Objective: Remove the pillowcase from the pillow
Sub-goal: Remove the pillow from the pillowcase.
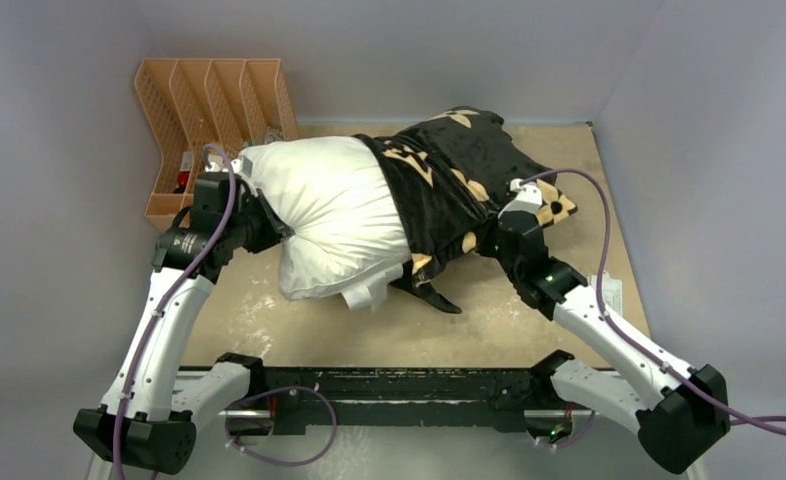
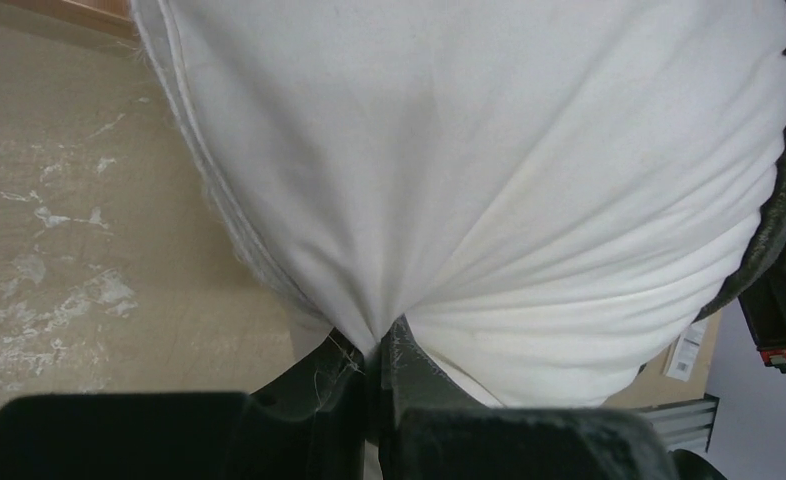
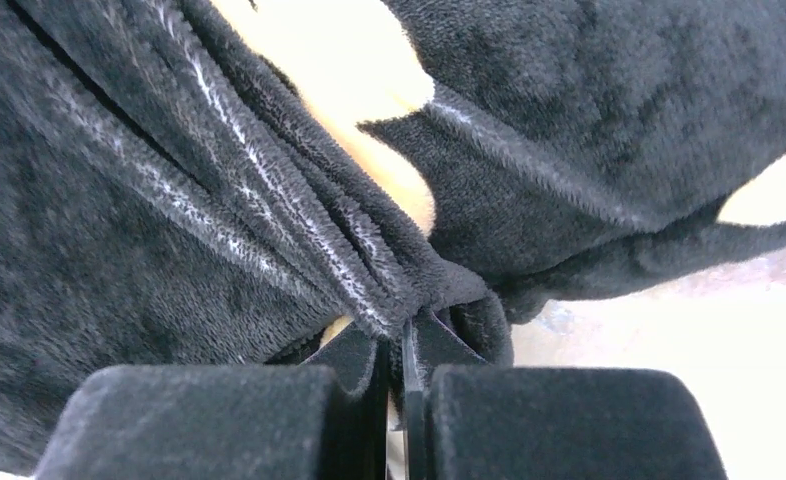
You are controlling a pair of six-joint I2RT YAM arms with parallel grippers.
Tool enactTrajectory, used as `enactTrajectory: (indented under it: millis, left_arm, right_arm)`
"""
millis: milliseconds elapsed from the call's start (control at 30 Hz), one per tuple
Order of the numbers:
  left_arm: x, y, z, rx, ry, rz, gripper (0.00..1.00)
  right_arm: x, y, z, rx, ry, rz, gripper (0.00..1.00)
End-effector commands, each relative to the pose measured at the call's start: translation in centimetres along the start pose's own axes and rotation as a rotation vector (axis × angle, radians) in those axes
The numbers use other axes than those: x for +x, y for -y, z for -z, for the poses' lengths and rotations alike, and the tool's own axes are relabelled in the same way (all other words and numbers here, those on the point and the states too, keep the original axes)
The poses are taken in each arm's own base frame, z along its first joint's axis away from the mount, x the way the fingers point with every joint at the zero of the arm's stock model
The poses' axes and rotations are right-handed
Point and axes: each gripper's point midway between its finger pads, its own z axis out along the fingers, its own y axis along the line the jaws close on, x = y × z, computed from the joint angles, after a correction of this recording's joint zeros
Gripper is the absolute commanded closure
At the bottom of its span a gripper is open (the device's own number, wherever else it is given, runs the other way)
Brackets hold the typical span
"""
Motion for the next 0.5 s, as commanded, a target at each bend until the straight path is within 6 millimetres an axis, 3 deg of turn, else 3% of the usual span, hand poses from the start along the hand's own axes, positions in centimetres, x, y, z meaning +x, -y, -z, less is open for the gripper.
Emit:
enactTrajectory:
  millis: [0, 133, 233, 300, 367, 467]
  left_arm:
    - [-5.2, -2.0, 1.7, -0.149, 0.220, -0.035, 1.00]
    - [-5.3, -3.8, 2.3, -0.244, 0.237, -0.040, 1.00]
    - [-4.8, -4.7, 2.6, -0.270, 0.250, -0.029, 1.00]
    - [-4.5, -5.3, 2.8, -0.289, 0.264, -0.014, 1.00]
    - [-4.2, -5.6, 2.9, -0.296, 0.271, 0.002, 1.00]
    - [-3.4, -5.2, 2.6, -0.255, 0.259, 0.030, 1.00]
  right_arm:
    - [-2.8, 3.7, 0.6, 0.149, 0.056, 0.172, 0.99]
    - [-1.2, 1.2, 1.4, 0.000, -0.056, 0.183, 0.84]
    - [-2.8, -1.5, 3.3, -0.150, -0.029, 0.179, 0.49]
    - [-4.7, -2.4, 4.6, -0.189, 0.018, 0.173, 0.44]
    - [-6.7, -1.9, 5.0, -0.139, 0.071, 0.165, 0.40]
    - [-8.2, -1.8, 4.2, -0.095, 0.071, 0.199, 0.34]
